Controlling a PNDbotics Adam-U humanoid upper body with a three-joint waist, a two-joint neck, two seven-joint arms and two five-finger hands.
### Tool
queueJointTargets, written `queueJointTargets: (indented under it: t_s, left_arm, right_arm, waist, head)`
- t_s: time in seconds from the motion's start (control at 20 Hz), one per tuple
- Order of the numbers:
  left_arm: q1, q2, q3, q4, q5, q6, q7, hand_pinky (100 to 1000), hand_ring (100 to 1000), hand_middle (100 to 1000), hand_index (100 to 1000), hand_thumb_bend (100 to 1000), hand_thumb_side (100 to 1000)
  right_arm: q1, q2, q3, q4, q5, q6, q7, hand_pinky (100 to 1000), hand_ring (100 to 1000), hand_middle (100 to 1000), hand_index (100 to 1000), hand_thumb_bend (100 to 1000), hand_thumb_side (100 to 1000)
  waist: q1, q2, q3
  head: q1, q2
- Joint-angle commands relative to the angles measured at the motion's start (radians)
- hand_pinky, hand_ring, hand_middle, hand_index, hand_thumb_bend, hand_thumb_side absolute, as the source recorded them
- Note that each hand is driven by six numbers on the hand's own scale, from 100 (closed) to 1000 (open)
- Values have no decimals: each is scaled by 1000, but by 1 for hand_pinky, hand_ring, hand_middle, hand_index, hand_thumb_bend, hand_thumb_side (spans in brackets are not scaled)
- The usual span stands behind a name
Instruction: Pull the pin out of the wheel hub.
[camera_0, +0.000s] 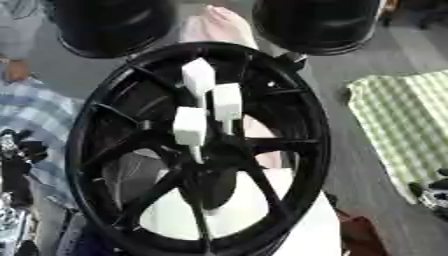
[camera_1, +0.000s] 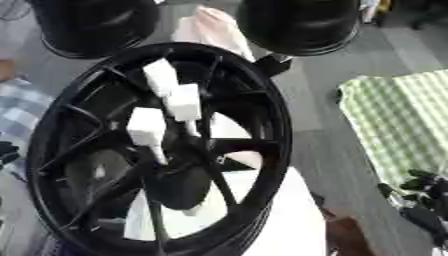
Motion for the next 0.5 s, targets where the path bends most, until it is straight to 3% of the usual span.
queueJointTargets:
  t_s: [0.05,0.5]
  left_arm:
    - [-7,21,17,-26,13,-3,-24,692,640,539,750,102,888]
    - [-11,16,76,-54,65,-2,-1,694,641,539,753,111,883]
  right_arm:
    - [-6,-29,-3,-7,-5,0,0,450,586,471,656,684,119]
    - [-6,-31,-9,-12,-4,12,3,451,586,472,657,685,117]
  waist:
    - [-4,-13,-3]
    - [-3,-12,-4]
  head:
    - [-1,-13]
    - [-17,-7]
